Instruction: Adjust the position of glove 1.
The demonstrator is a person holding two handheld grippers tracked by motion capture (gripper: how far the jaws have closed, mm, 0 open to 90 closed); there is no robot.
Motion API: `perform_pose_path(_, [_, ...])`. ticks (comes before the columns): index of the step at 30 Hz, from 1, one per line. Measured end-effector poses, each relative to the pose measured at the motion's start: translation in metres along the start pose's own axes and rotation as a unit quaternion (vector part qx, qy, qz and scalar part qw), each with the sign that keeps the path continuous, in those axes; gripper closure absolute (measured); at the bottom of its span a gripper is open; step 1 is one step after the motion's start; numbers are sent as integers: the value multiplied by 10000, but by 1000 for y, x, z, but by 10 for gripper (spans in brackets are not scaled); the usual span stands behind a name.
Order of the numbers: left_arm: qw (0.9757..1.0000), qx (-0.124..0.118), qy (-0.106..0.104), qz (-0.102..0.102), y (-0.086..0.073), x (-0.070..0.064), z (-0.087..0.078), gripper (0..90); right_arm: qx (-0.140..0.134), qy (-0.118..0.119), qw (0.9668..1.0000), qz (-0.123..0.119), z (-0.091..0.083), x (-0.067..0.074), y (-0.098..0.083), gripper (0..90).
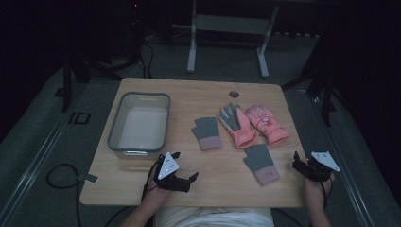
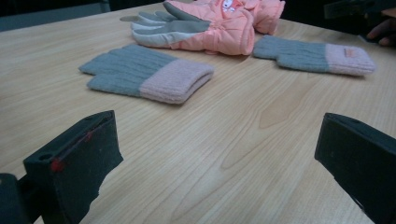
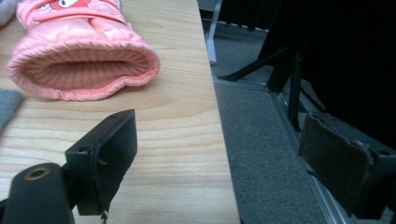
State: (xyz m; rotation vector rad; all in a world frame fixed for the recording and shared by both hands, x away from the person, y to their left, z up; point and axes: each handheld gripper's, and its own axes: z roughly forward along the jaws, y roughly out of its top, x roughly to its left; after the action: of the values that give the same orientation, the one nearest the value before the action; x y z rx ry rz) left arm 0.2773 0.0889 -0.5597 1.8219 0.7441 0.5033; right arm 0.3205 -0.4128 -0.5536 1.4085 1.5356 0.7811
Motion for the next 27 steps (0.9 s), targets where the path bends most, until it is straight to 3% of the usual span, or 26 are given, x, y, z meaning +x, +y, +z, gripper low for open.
perform_pose_path(6, [10000,-40,50,37,0,-1,-1,0,166,-33,9999,-12,2,0,0,117])
perform_pose_path(9, [9997,-167,46,197,-1,-3,-1,0,325,153,9993,87,2,-2,1,117])
perform_pose_path(14, [9997,-185,10,187,-1,-2,-1,0,404,360,9985,106,3,-4,3,118])
perform_pose_path(20, [9996,-171,18,213,-1,-3,-1,0,628,575,9959,305,5,-9,6,118])
perform_pose_path(27, [9996,-193,-9,188,-1,-2,-1,0,617,704,9951,304,1,-11,15,120])
